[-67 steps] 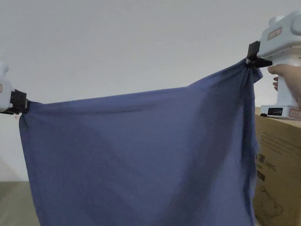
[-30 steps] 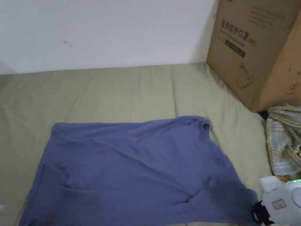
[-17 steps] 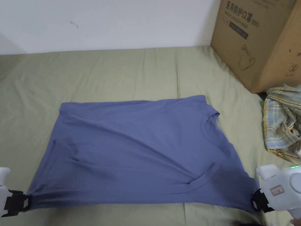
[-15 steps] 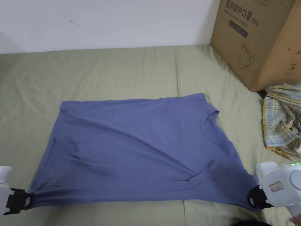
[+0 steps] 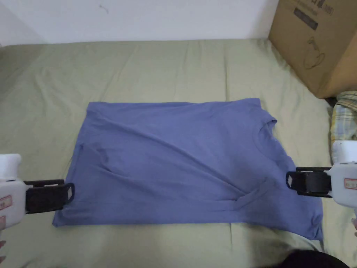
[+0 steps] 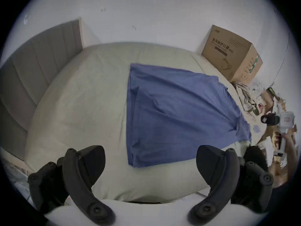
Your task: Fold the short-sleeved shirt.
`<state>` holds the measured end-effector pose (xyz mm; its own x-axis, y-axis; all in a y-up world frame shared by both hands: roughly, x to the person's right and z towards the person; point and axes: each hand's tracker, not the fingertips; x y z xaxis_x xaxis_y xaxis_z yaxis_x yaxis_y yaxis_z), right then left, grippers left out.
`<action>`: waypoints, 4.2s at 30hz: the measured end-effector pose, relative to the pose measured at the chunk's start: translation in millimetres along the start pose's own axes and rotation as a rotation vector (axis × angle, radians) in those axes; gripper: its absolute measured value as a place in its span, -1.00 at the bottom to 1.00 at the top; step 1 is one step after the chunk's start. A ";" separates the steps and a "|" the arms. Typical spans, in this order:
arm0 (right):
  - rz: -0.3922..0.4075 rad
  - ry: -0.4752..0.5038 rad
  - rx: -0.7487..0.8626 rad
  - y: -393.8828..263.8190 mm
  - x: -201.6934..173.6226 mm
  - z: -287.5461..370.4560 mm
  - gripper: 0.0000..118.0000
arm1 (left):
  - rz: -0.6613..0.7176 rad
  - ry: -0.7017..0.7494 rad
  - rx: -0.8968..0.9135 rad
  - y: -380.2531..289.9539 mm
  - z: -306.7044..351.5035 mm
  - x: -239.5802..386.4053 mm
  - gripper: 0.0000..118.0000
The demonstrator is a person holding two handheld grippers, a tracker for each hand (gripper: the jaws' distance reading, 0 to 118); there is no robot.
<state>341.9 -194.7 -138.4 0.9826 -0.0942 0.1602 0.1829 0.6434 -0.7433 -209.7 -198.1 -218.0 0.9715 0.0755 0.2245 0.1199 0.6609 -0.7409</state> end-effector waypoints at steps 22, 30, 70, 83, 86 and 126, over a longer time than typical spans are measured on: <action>-0.113 0.072 -0.024 11.0 -11.1 -23.6 -0.99 | 0.159 0.076 -0.362 -13.4 -133.8 -36.6 0.93; -0.130 0.048 -0.063 7.1 18.1 -37.8 -0.99 | 0.012 0.063 -0.407 -13.0 -135.3 -26.8 -0.53; -0.087 0.052 -0.294 0.6 54.4 -30.3 -0.95 | 0.217 -0.075 -0.189 17.3 -36.0 -1.1 -0.98; -0.201 -0.002 -0.224 143.9 51.0 -190.1 -0.95 | 0.325 -0.041 -0.250 131.4 -196.7 -33.0 -0.97; -0.248 -0.024 -0.228 151.2 52.1 -226.5 -0.69 | 0.393 -0.050 -0.279 137.0 -228.0 -53.4 -0.80; -0.118 0.016 -0.080 58.5 37.0 -127.7 -0.99 | 0.102 0.109 -0.307 64.8 -229.2 -60.5 0.62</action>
<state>393.1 -257.5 -258.9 0.9543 -0.1786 0.2397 0.2989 0.5645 -0.7694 -213.9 -331.0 -424.7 0.9958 0.0381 0.0829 0.0610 0.3968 -0.9159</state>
